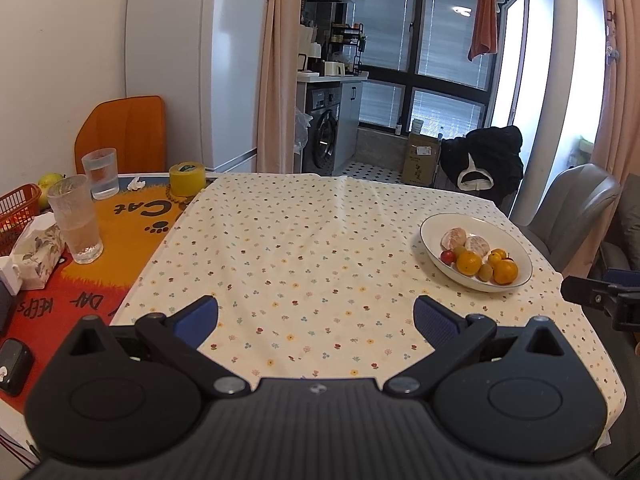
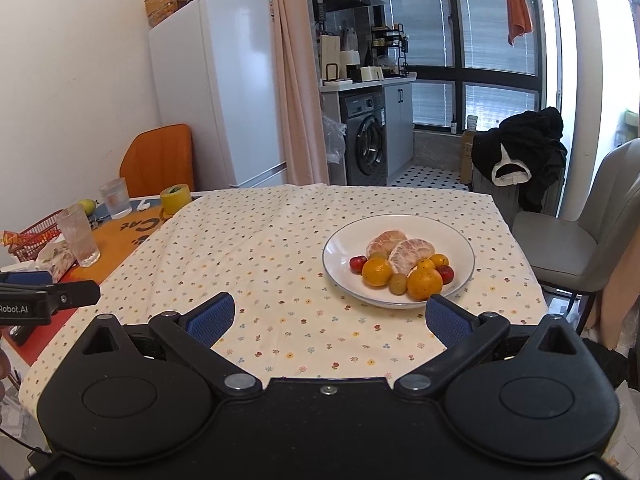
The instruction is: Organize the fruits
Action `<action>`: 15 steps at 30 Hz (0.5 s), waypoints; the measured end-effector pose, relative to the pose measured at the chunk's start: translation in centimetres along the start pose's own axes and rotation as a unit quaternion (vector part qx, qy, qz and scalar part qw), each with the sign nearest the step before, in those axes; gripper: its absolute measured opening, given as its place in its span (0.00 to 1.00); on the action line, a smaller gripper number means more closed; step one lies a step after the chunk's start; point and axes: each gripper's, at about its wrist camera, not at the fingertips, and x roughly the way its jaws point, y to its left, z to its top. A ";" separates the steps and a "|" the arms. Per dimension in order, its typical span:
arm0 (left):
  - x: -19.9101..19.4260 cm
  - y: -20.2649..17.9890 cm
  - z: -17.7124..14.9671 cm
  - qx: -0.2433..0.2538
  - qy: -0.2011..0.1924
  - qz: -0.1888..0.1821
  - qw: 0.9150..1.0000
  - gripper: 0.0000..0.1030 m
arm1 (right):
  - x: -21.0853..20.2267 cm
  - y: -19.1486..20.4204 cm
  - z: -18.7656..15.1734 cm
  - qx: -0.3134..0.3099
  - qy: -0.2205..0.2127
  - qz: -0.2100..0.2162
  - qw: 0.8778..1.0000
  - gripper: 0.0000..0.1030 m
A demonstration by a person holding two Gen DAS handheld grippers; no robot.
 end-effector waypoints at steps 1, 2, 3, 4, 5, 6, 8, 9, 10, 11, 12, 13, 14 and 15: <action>0.0 0.0 0.0 0.001 0.000 0.000 1.000 1.00 | 0.0 0.1 0.0 -0.001 0.000 0.000 1.000 1.00; 0.1 -0.1 0.0 0.002 0.001 -0.002 1.000 1.00 | 0.0 0.1 -0.1 -0.002 0.000 0.000 1.000 1.00; 0.0 -0.1 0.0 0.004 0.001 -0.003 1.000 1.00 | 0.0 0.1 -0.1 -0.002 0.000 0.000 1.000 1.00; 0.0 -0.2 -0.1 0.005 0.001 -0.004 1.000 1.00 | 0.0 0.0 -0.1 -0.001 0.001 -0.001 1.000 1.00; 0.0 -0.2 -0.1 0.006 0.000 -0.004 1.000 1.00 | 0.0 0.0 -0.1 0.000 0.001 0.000 1.000 1.00; -0.1 -0.3 -0.1 0.006 0.000 -0.005 1.000 1.00 | 0.0 0.0 -0.1 0.001 0.000 0.000 1.000 1.00; -0.1 -0.3 -0.1 0.005 0.000 -0.006 1.000 1.00 | -0.1 -0.1 -0.1 0.002 0.000 -0.001 1.000 1.00; -0.1 -0.3 -0.1 0.005 0.000 -0.006 1.000 1.00 | -0.1 -0.1 -0.1 0.001 0.000 -0.001 1.000 1.00; -0.1 -0.3 -0.1 0.006 0.000 -0.006 1.000 1.00 | -0.1 -0.1 -0.1 0.001 -0.001 -0.001 1.000 1.00; -0.1 -0.3 -0.1 0.006 0.000 -0.006 1.000 1.00 | 0.0 -0.1 -0.1 0.002 0.000 -0.001 1.000 1.00; -0.1 -0.3 -0.1 0.006 0.000 -0.006 1.000 1.00 | -0.1 -0.1 -0.1 0.002 0.000 -0.002 1.000 1.00; -0.1 -0.3 -0.1 0.006 0.000 -0.006 1.000 1.00 | 0.0 -0.1 -0.1 0.002 0.000 -0.002 1.000 1.00; -0.1 -0.3 -0.1 0.006 0.000 -0.006 1.000 1.00 | -0.1 -0.1 -0.1 0.001 0.000 -0.001 1.000 1.00; -0.1 -0.3 -0.1 0.006 0.000 -0.007 1.000 1.00 | -0.1 -0.1 -0.1 0.001 0.000 -0.001 1.000 1.00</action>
